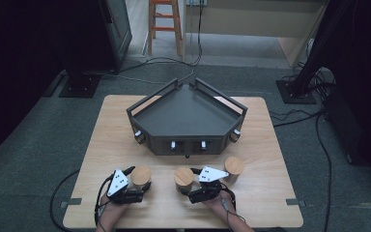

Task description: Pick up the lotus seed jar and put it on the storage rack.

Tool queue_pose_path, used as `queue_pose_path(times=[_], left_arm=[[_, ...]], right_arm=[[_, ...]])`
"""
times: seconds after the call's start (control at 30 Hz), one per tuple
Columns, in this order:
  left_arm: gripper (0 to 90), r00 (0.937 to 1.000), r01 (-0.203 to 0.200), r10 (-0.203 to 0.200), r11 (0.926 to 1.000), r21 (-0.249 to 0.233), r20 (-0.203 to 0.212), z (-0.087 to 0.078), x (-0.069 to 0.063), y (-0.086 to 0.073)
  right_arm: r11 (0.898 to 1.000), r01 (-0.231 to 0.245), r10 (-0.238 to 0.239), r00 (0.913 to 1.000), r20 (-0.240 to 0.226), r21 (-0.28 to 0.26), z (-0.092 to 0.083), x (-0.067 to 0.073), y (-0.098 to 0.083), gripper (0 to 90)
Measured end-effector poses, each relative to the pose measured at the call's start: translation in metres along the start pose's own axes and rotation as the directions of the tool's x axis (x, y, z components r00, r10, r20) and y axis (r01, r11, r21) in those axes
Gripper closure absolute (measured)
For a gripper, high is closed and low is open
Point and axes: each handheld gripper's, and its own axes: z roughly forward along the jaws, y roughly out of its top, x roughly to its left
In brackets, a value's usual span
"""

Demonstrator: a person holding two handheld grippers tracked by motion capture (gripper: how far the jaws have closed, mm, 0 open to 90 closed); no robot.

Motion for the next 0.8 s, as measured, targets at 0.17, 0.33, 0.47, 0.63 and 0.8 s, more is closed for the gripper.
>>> queue_pose_path(times=[0.17,0.33,0.47,0.63,0.8], left_arm=[[11.3,1.0000,-0.002,0.002,1.0000,-0.001,-0.005,-0.0004,-0.0006,0.0001],[11.3,1.0000,0.003,-0.003,1.0000,-0.001,-0.008,-0.0001,-0.0009,-0.0001],[11.4,1.0000,0.004,-0.004,1.0000,-0.002,-0.007,-0.0003,-0.0004,-0.0001],[11.4,1.0000,0.004,-0.004,1.0000,0.000,-0.008,-0.0001,-0.0011,0.0000],[11.4,0.9999,0.003,-0.003,1.0000,-0.002,-0.010,-0.0002,-0.0010,-0.0001]], right_arm=[[1.000,-0.009,0.009,0.9999,0.009,0.004,0.0005,0.0003,0.0002,15.1],[1.000,-0.010,0.010,0.9999,0.009,0.003,0.0003,0.0005,0.0002,15.1],[1.000,-0.010,0.010,0.9999,0.009,0.005,0.0005,0.0005,0.0004,15.2],[1.000,-0.008,0.008,0.9999,0.010,0.006,0.0007,0.0011,0.0005,15.2],[1.000,-0.007,0.007,0.9999,0.011,0.004,0.0005,0.0015,0.0004,15.6]])
